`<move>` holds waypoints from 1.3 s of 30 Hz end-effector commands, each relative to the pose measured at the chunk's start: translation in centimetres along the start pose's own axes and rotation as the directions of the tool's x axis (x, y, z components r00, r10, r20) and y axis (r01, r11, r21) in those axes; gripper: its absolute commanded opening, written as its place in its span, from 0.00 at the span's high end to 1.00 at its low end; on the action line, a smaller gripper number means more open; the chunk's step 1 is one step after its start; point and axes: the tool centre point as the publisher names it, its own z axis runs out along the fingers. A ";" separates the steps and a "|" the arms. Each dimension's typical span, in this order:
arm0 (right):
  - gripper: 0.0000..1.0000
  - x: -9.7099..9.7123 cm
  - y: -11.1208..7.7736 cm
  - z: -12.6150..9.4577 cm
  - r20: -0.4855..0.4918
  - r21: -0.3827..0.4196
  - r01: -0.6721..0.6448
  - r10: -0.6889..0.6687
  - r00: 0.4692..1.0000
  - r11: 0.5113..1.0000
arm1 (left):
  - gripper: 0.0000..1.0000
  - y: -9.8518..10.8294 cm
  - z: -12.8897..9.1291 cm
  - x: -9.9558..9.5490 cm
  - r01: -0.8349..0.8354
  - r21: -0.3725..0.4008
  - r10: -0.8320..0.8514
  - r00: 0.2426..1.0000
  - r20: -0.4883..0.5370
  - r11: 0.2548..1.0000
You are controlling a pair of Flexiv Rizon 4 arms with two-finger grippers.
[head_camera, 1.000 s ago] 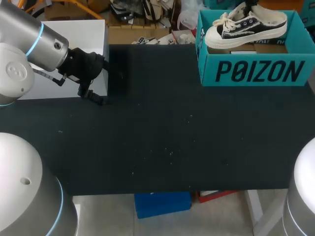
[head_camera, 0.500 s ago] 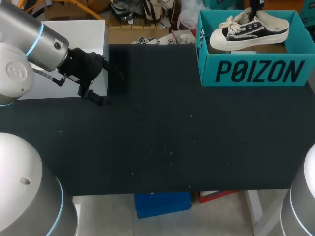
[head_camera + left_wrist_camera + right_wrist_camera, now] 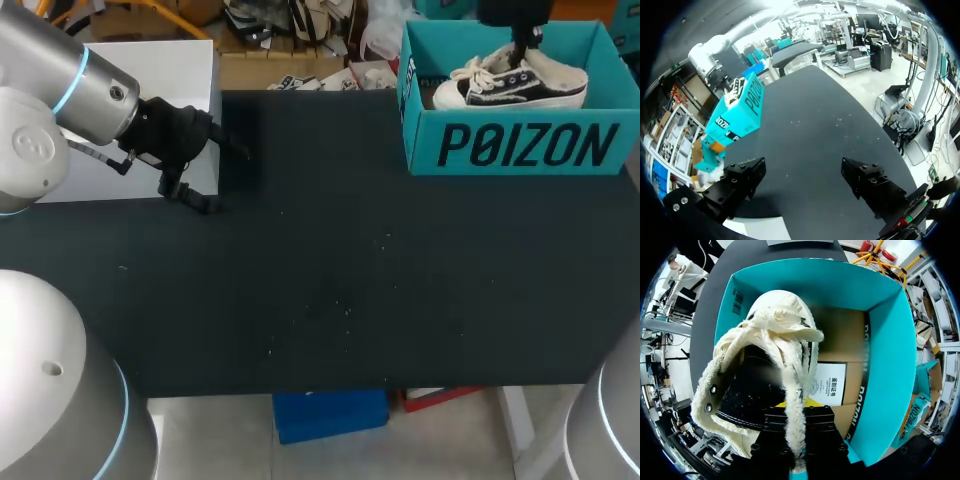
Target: Take the shoe out of the shoebox, open the shoe tongue, remove and reinsert the insole, then place the shoe into the shoebox
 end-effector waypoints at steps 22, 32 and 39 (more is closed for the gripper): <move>1.00 -2.2 -0.6 7.8 -0.040 -0.034 0.003 -0.005 0.999 0.999 | 0.00 0.0 0.0 0.1 -0.001 -0.002 0.001 1.000 0.003 1.000; 0.00 -2.0 -1.3 9.6 -0.054 -0.039 -0.027 0.025 0.998 0.999 | 0.00 0.0 0.0 0.1 -0.001 -0.002 0.001 1.000 0.003 1.000; 0.00 -1.7 -1.8 7.2 -0.033 -0.023 -0.055 0.054 0.998 0.998 | 0.00 0.0 0.0 0.1 -0.001 -0.002 0.001 1.000 0.003 1.000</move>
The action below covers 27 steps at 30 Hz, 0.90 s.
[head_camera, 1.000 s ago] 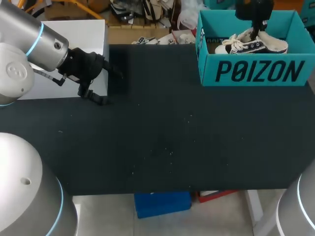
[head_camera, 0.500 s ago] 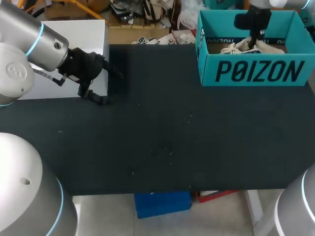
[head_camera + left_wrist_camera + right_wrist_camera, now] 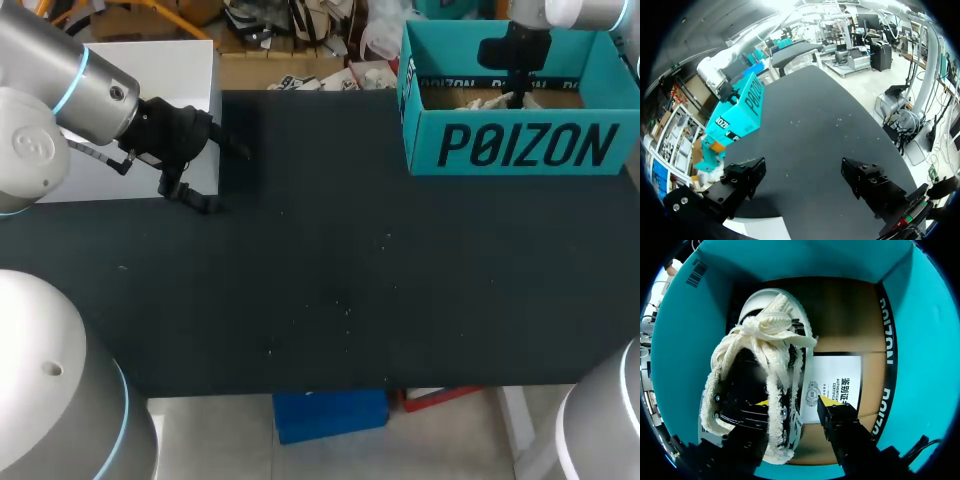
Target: Take the shoe out of the shoebox, open the shoe tongue, remove and reinsert the insole, then place the shoe into the shoebox
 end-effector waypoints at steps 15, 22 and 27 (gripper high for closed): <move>0.00 2.5 -0.1 -10.3 0.090 0.043 -0.102 0.098 0.991 0.994 | 0.00 0.0 0.0 0.1 -0.001 -0.002 0.001 1.000 0.003 1.000; 0.00 6.4 1.6 -12.7 0.076 0.011 -0.213 0.212 0.974 0.977 | 0.00 0.0 0.0 0.1 -0.001 -0.002 0.001 1.000 0.003 1.000; 0.00 9.9 3.4 -13.9 0.065 0.015 -0.312 0.310 0.948 0.950 | 0.00 0.0 0.0 0.1 -0.001 -0.002 0.001 1.000 0.003 1.000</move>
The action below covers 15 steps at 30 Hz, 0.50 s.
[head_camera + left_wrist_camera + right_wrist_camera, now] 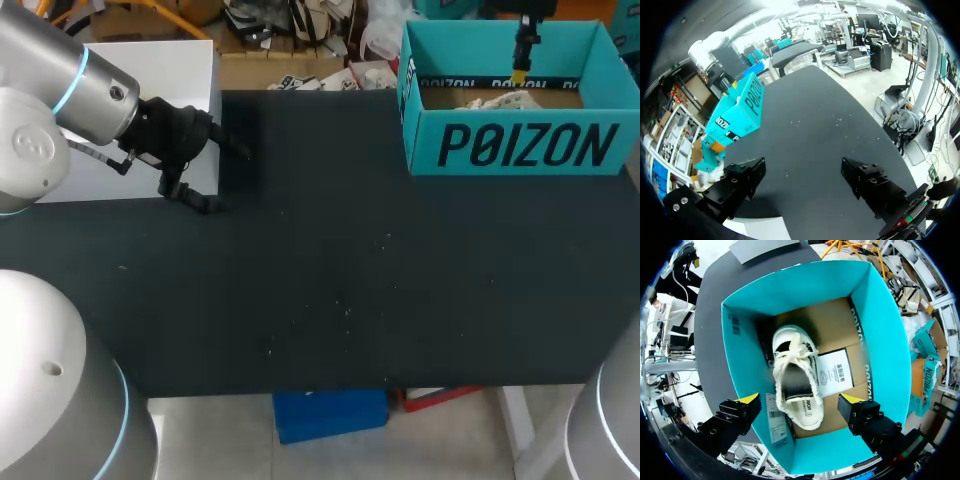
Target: Take the shoe out of the shoebox, open the shoe tongue, remove and reinsert the insole, then place the shoe into the shoebox
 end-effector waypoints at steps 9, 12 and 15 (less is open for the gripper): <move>0.00 11.8 1.8 -3.0 0.126 -0.039 -0.231 0.234 0.964 0.972 | 0.00 0.0 0.0 0.1 -0.001 -0.002 0.001 1.000 0.003 1.000; 0.00 13.8 2.5 -2.8 0.132 -0.041 -0.282 0.285 0.949 0.959 | 0.00 0.0 0.0 0.1 -0.001 -0.002 0.001 1.000 0.003 1.000; 0.00 15.8 3.5 -2.4 0.140 -0.045 -0.321 0.324 0.936 0.946 | 0.00 0.0 0.0 0.1 -0.001 -0.002 0.001 1.000 0.003 1.000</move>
